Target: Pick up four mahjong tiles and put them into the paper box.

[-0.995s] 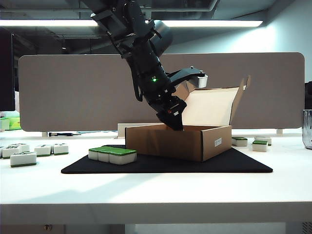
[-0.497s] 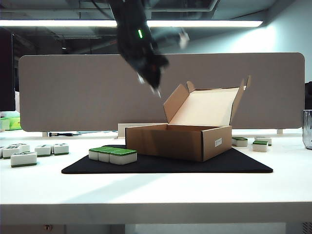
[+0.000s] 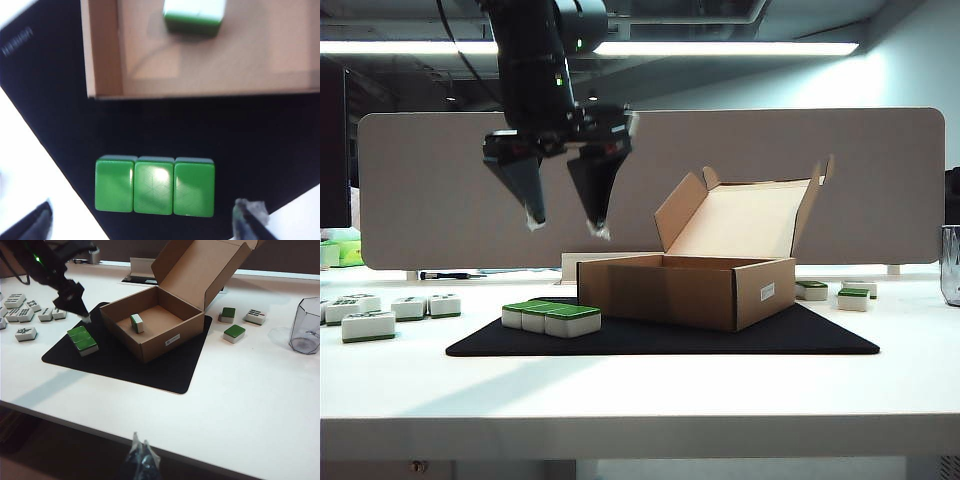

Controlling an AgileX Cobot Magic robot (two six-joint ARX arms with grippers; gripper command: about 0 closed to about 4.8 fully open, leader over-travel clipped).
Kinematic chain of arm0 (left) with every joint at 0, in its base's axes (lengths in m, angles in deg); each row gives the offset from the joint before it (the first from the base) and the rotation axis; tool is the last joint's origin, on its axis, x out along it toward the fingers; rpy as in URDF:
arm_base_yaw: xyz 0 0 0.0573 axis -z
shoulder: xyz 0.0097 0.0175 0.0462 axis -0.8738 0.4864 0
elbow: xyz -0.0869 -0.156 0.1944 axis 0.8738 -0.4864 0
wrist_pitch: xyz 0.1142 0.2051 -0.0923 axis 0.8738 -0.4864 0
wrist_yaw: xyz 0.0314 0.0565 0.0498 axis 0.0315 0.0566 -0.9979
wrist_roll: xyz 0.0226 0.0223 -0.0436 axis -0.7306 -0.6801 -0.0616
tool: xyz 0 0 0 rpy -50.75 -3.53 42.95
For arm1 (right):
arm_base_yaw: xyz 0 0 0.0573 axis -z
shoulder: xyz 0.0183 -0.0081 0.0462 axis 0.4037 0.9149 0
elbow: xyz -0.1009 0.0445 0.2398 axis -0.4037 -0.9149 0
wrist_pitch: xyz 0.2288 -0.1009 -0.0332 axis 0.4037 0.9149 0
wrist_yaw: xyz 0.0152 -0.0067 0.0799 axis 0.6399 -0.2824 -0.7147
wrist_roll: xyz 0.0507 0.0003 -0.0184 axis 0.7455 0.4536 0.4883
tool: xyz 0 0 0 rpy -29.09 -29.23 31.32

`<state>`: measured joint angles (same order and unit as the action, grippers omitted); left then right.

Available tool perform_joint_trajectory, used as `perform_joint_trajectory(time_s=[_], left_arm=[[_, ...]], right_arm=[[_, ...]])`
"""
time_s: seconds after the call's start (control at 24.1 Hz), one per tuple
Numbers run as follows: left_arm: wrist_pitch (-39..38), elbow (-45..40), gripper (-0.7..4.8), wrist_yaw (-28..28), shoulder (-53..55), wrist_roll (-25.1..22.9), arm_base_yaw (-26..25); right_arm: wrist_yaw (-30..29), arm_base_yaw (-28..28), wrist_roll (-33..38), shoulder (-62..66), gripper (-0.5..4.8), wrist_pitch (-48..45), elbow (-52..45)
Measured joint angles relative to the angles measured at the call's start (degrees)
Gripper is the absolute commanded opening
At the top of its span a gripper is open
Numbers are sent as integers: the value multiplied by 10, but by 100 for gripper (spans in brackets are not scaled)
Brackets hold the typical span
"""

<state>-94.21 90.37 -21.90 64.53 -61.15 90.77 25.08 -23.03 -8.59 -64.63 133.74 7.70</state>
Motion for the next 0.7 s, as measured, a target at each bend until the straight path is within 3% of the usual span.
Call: perform_joint_trajectory(time_s=[0.37, 0.7], left_arm=[[-19, 0, 479, -9, 72, 29, -3], [-25, -1, 479, -23, 82, 85, -18]], right_arm=[[0, 0, 0, 0, -1, 0, 0], [0, 0, 0, 0, -1, 0, 0]])
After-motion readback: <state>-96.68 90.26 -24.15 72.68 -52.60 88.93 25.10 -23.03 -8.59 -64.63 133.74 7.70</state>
